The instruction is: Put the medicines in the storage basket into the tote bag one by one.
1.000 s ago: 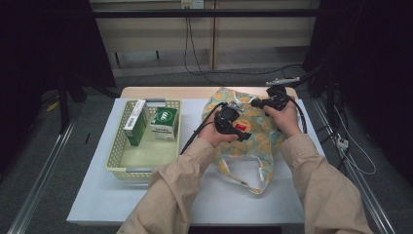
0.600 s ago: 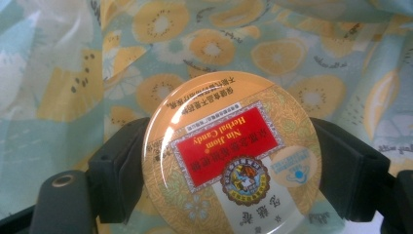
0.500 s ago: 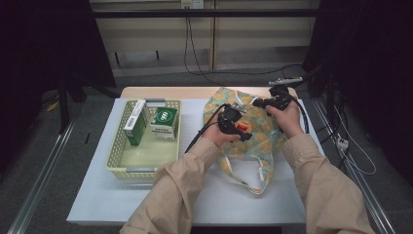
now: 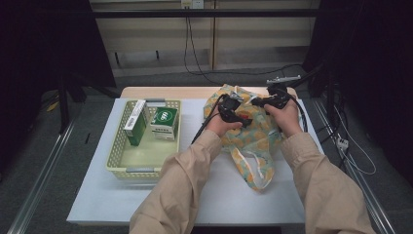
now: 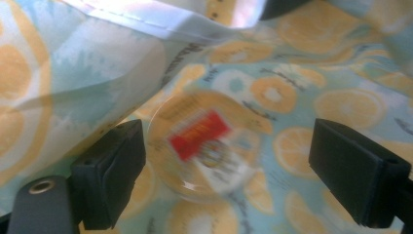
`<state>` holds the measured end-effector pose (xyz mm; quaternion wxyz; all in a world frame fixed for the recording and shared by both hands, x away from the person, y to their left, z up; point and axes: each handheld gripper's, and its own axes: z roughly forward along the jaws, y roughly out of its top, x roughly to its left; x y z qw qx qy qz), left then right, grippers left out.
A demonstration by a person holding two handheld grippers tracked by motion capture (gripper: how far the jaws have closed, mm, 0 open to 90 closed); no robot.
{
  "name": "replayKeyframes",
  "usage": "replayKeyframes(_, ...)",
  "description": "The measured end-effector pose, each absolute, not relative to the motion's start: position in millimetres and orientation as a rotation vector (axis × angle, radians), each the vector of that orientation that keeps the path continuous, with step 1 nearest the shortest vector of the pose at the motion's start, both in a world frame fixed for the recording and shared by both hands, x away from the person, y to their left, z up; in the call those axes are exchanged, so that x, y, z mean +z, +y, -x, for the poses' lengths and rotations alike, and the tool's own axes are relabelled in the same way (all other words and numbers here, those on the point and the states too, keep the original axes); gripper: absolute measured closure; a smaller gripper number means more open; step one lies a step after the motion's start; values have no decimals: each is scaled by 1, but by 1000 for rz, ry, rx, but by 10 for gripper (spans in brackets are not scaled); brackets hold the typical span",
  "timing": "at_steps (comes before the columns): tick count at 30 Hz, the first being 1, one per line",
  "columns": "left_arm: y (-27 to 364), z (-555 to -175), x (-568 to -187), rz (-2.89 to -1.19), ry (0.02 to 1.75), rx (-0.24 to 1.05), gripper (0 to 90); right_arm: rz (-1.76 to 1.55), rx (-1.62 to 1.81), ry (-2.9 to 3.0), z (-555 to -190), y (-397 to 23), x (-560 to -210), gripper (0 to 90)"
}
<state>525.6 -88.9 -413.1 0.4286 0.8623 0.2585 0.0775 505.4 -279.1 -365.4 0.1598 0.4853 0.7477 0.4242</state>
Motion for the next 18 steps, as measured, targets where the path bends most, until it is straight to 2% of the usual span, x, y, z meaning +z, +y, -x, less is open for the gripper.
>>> replayKeyframes(5, -80, -512, -399, -2202, 584, 182, 120, -1389, 1205, 2145, -502, -277, -367, 900)
replayKeyframes(11, -59, -499, -386, -2186, 598, 181, 120, -1375, 1205, 2147, -496, -272, -365, 900)
replayKeyframes(14, -49, -490, -378, -2204, 600, 232, 120, -1377, 1202, 2149, -493, -272, -366, 900)
replayKeyframes(15, -45, -488, -376, -2194, 575, 187, 120, -1379, 1200, 2147, -491, -272, -367, 900)
replayKeyframes(18, -33, -481, -369, -2187, 574, 181, 112, -1381, 1204, 2149, -487, -272, -370, 900)
